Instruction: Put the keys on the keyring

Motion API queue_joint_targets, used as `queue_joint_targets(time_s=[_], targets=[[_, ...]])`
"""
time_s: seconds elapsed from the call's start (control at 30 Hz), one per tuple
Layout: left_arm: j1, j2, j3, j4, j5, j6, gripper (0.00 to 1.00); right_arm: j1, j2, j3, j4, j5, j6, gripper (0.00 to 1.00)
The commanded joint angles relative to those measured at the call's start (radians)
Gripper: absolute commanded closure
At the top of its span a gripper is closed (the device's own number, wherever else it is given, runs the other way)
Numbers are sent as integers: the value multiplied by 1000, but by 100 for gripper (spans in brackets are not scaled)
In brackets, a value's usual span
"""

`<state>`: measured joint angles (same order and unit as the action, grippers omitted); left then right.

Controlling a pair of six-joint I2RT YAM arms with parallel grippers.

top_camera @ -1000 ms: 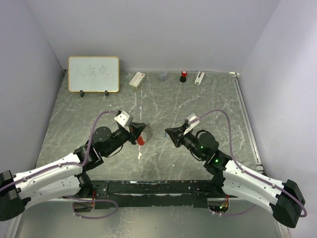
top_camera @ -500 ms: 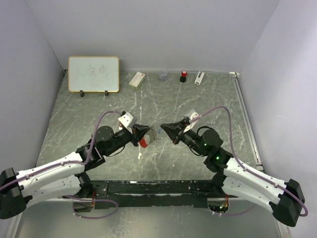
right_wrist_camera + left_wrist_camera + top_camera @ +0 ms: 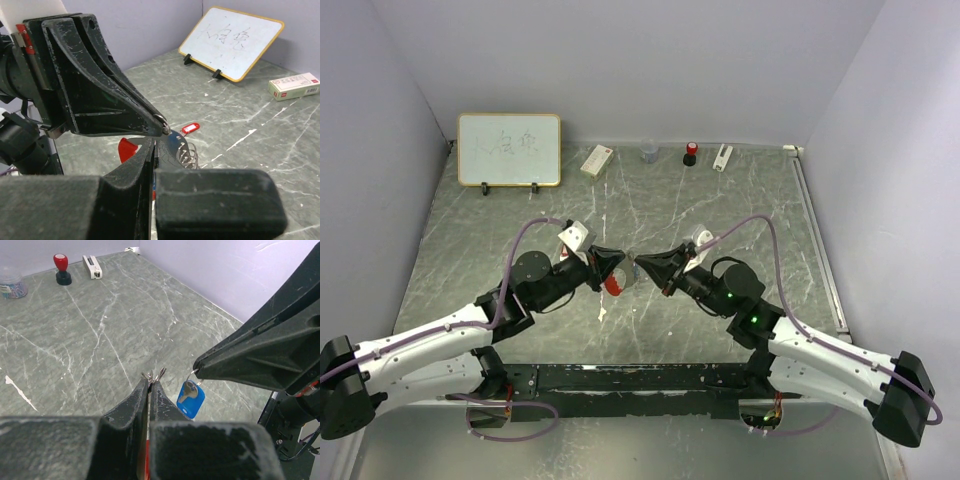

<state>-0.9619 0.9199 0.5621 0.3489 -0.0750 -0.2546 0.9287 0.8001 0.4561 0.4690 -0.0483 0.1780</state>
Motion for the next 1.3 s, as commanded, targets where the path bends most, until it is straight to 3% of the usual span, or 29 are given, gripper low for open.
queue_joint_targets(time_s=[0.0,1.27], targets=[[4,6,42,64,1,-21,93,34,8,32,49,37,-18,100],[4,-4,23,62,68,-13,93,56,52,28,94,113,-32,100]])
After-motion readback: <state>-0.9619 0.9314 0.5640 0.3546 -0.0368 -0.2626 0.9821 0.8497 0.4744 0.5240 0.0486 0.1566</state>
